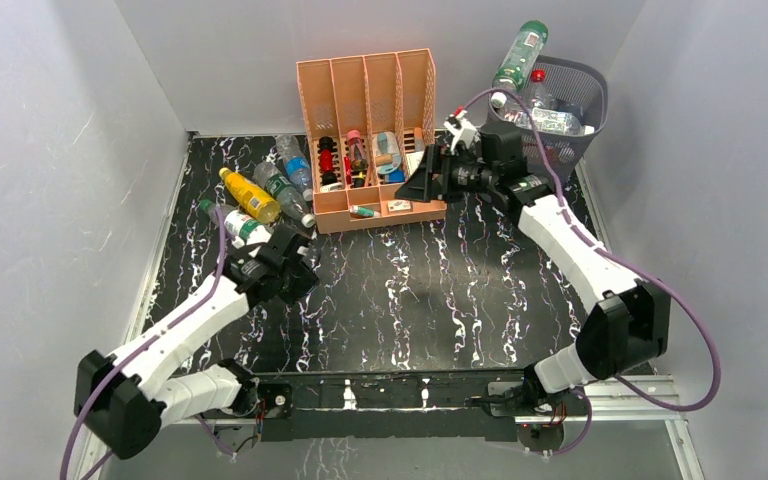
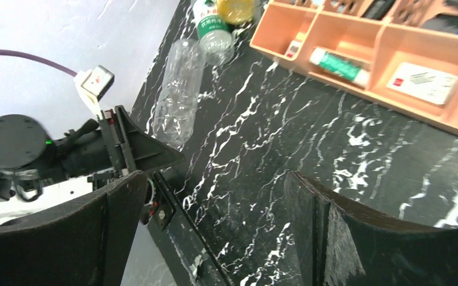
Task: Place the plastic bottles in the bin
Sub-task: Pick up the plastic bottle at the center of the board.
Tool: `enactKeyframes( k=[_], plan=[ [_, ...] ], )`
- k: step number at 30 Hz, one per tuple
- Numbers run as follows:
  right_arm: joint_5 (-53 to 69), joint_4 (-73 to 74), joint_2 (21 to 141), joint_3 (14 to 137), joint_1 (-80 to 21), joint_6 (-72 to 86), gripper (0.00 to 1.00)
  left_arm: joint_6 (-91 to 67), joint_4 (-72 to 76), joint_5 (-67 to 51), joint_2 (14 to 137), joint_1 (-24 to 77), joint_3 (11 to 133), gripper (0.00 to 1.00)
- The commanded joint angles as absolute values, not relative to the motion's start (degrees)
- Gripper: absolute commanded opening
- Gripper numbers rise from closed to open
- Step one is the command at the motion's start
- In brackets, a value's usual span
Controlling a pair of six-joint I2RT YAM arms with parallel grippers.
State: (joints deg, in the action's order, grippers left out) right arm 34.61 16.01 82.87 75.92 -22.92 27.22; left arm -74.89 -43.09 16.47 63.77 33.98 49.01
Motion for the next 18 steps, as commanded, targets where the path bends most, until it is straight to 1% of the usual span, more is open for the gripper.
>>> enactKeyframes(
  k=[1, 3, 6, 11, 18],
  plan=[
    [37.1, 9.65, 85.75, 75.06, -27.06, 30.62, 0.97, -67.06, -37.56, 9.14, 56.12, 36.4, 47.93, 0.0],
    [37.62, 7.96, 87.51, 75.3, -28.89, 32.58, 0.98, -63.89, -32.59, 5.89, 52.36, 36.96, 46.36, 0.0],
    [37.81, 4.95, 90.53, 75.89, -31.2, 35.51, 0.98, -60.43, -27.91, 2.31, 51.02, 37.31, 45.58, 0.0],
    [36.86, 1.89, 94.68, 77.61, -32.38, 39.29, 0.98, -55.73, -19.74, -3.47, 53.76, 38.84, 44.88, 0.0],
    [39.77, -4.42, 98.01, 78.3, -32.73, 45.07, 0.98, -51.08, -9.7, -6.07, 58.09, 44.06, 44.77, 0.0]
  ],
)
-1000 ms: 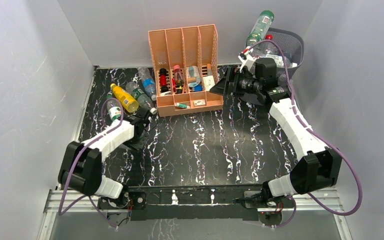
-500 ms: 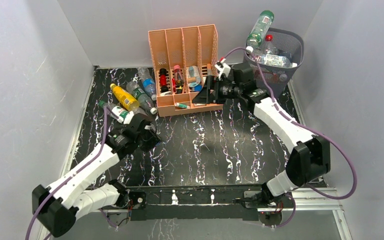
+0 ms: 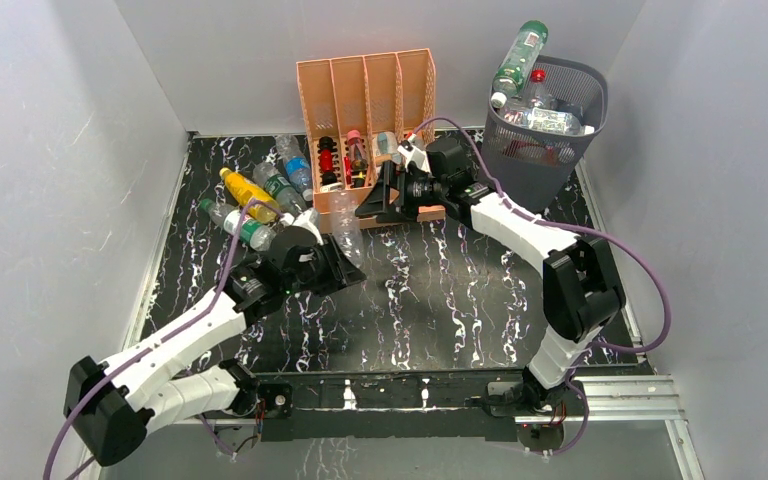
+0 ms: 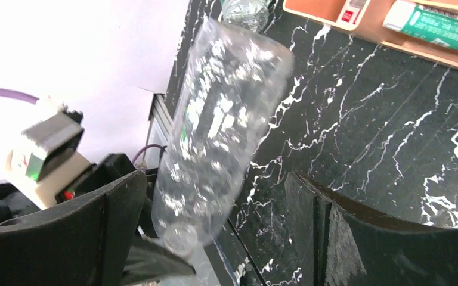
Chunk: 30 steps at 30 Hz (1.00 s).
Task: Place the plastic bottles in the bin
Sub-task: Pick up the plastic bottle at the center of the board.
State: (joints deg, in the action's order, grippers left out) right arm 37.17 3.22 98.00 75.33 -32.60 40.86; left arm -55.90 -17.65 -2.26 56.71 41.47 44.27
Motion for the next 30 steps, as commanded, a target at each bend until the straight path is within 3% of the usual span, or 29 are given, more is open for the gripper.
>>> enactKeyframes(
  k=[1, 11, 25, 27, 30],
  plan=[
    [39.69, -4.35, 98.19, 78.54, -32.78, 45.23, 0.98, -50.47, -8.87, -6.07, 58.62, 44.75, 45.0, 0.0],
    [39.21, -1.49, 99.0, 79.61, -33.82, 43.45, 0.98, -47.38, -3.34, -5.35, 61.79, 48.65, 46.62, 0.0],
    [30.99, 13.62, 101.46, 84.57, -35.91, 32.45, 0.97, -44.7, -3.15, -2.72, 62.63, 50.46, 49.74, 0.0],
    [30.23, 14.45, 102.01, 85.48, -36.23, 31.83, 0.94, -44.44, -2.47, -2.76, 62.38, 50.72, 49.75, 0.0],
    [29.03, 14.64, 101.53, 85.95, -36.36, 31.4, 0.76, -44.18, -3.48, -2.01, 62.47, 50.8, 50.46, 0.0]
  ],
)
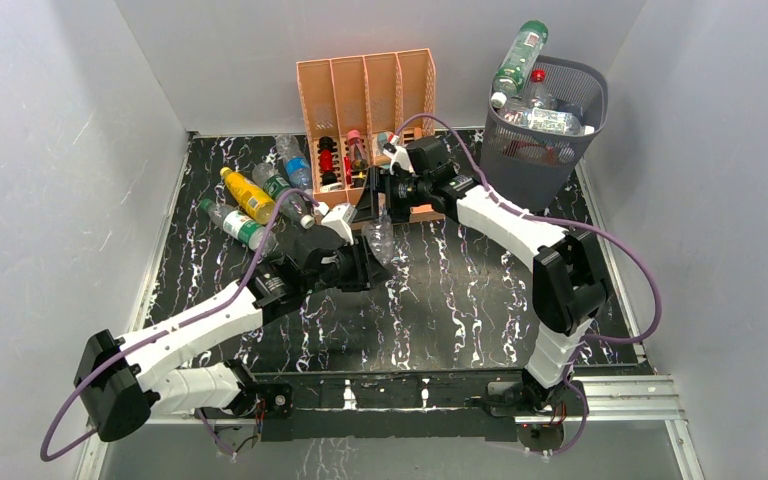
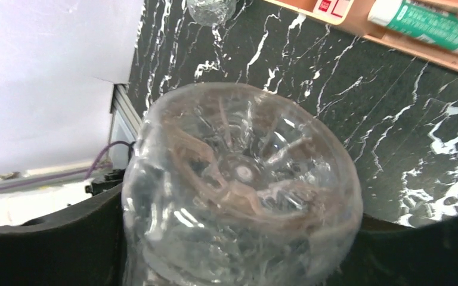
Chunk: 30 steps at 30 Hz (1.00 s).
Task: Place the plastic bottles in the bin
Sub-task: Pick up the plastic bottle at the center of the board, then place the plastic bottle in the trash bin.
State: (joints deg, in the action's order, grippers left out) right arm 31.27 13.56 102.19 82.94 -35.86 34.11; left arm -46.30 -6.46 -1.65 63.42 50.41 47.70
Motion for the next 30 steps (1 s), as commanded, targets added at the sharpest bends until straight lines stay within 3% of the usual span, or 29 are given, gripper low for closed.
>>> enactKeyframes(
  k=[1, 3, 5, 11, 14, 22, 30],
  plan=[
    [28.22, 14.31, 100.64, 85.99, -36.39, 31.61, 0.69, -43.99, -4.39, -1.16, 62.79, 50.82, 50.84, 0.0],
    [27.12, 15.9, 100.21, 87.67, -36.36, 30.93, 0.57, -43.86, -5.59, -0.04, 63.06, 50.86, 51.15, 0.0],
    [25.08, 18.69, 100.12, 90.37, -36.34, 29.36, 0.54, -43.82, -6.5, 1.4, 63.34, 50.86, 51.37, 0.02],
    [17.14, 27.57, 98.18, 101.73, -33.21, 24.14, 0.52, -43.08, -9.8, 7.26, 62.05, 50.84, 52.22, 0.69],
    [16.63, 30.33, 98.02, 107.55, -27.01, 23.08, 0.52, -42.28, -9.86, 8.79, 59.64, 50.84, 51.95, 0.96],
    [5.94, 29.78, 95.79, 121.47, -9.41, 20.3, 0.52, -39.91, -9.6, 8.95, 59.23, 50.84, 53.0, 0.98],
    [-13.54, 19.38, 93.14, 120.19, -5.43, 13.35, 0.52, -37.21, -9.97, 8.3, 62.13, 50.8, 55.92, 0.98]
  ],
)
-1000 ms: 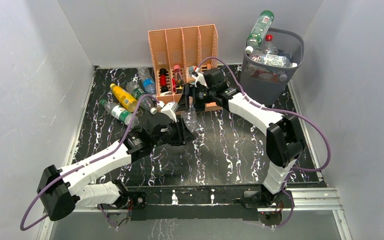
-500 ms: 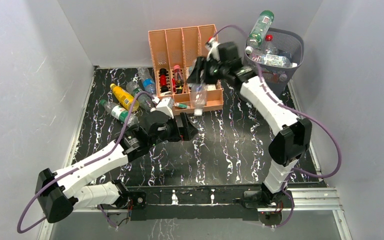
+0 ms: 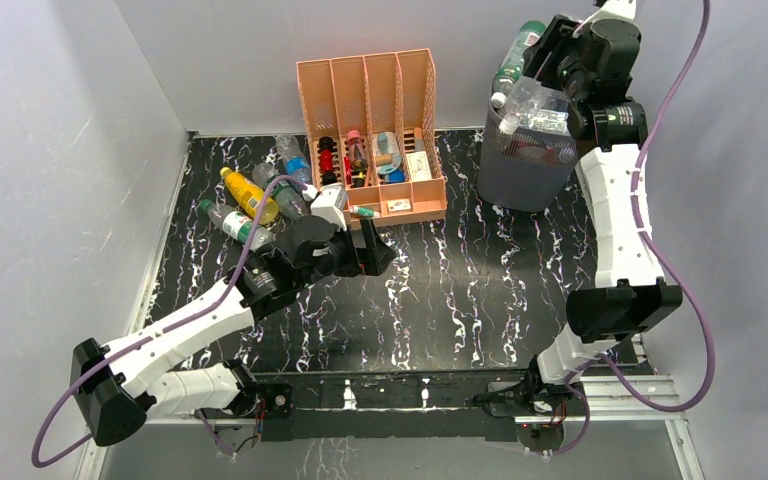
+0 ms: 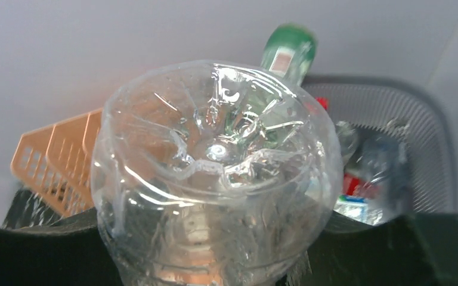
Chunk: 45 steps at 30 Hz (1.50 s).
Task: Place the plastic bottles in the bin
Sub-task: Place the plastic bottle in the trash bin.
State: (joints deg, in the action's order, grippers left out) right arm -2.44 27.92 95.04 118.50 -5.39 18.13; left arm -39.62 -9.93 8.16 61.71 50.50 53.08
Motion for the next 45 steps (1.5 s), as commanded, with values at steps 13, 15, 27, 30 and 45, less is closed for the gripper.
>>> enactKeyframes(
  k=[13, 15, 27, 30, 45],
  plan=[
    [-36.72, -8.56, 102.33, 115.15, -3.69, -1.66, 0.52, -33.51, -10.53, 5.05, 69.49, 50.79, 63.0, 0.98],
    [-39.8, -14.15, 104.76, 114.99, -3.65, -5.6, 0.52, -32.96, -10.81, 4.78, 70.41, 50.73, 63.8, 0.98],
    [-43.84, -20.97, 111.76, 113.49, -4.67, -12.26, 0.98, -30.59, -8.85, 1.27, 77.55, 50.06, 69.28, 0.98],
    [-42.63, -15.45, 108.7, 112.44, -4.91, -7.14, 0.98, -30.5, -7.53, -0.32, 78.1, 49.77, 70.33, 0.98],
    [2.98, 10.5, 76.63, 100.09, -7.49, 16.1, 0.98, -24.43, -19.89, 6.34, 93.76, 45.92, 92.92, 0.98]
  ],
)
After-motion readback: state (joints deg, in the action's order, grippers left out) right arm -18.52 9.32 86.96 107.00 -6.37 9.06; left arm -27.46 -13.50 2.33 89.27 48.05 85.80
